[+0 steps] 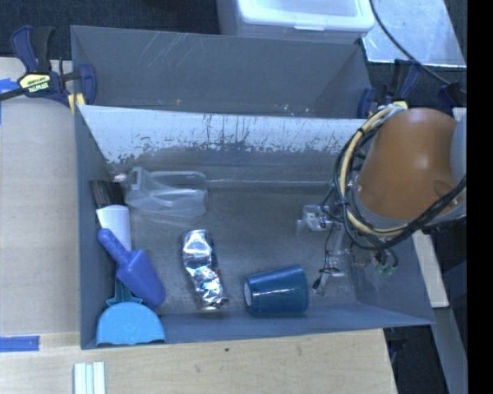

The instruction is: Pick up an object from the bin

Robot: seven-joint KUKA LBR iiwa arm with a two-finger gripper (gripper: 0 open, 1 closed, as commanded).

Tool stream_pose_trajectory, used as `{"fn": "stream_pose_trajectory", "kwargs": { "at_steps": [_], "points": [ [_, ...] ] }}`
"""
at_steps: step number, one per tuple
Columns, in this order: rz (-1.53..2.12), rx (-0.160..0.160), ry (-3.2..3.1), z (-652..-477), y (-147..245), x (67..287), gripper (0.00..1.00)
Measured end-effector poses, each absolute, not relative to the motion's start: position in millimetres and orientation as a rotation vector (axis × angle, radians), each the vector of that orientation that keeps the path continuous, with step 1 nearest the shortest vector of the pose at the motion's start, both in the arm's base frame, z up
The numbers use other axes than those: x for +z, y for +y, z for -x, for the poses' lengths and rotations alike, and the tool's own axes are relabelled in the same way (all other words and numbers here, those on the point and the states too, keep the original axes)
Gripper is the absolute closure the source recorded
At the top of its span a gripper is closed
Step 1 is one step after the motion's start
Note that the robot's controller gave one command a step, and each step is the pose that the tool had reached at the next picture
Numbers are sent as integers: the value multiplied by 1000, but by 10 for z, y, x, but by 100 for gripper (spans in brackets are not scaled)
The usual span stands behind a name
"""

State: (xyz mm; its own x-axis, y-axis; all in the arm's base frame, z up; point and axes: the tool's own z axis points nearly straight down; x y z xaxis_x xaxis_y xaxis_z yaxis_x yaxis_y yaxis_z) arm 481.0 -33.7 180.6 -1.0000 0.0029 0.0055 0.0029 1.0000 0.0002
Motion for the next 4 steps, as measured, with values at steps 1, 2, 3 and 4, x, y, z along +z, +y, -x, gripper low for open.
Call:
{"fn": "stream_pose_trajectory", "kwargs": {
  "at_steps": [1,2,3,4],
  "points": [
    [1,1,-3144,-4829,-336,1842,0],
    [-388,2,-3124,-4844,-10,818,0],
    [-535,6,-3110,-4849,47,1170,0],
    [-426,3,-3132,-4871,3,700,0]
  ]
}}
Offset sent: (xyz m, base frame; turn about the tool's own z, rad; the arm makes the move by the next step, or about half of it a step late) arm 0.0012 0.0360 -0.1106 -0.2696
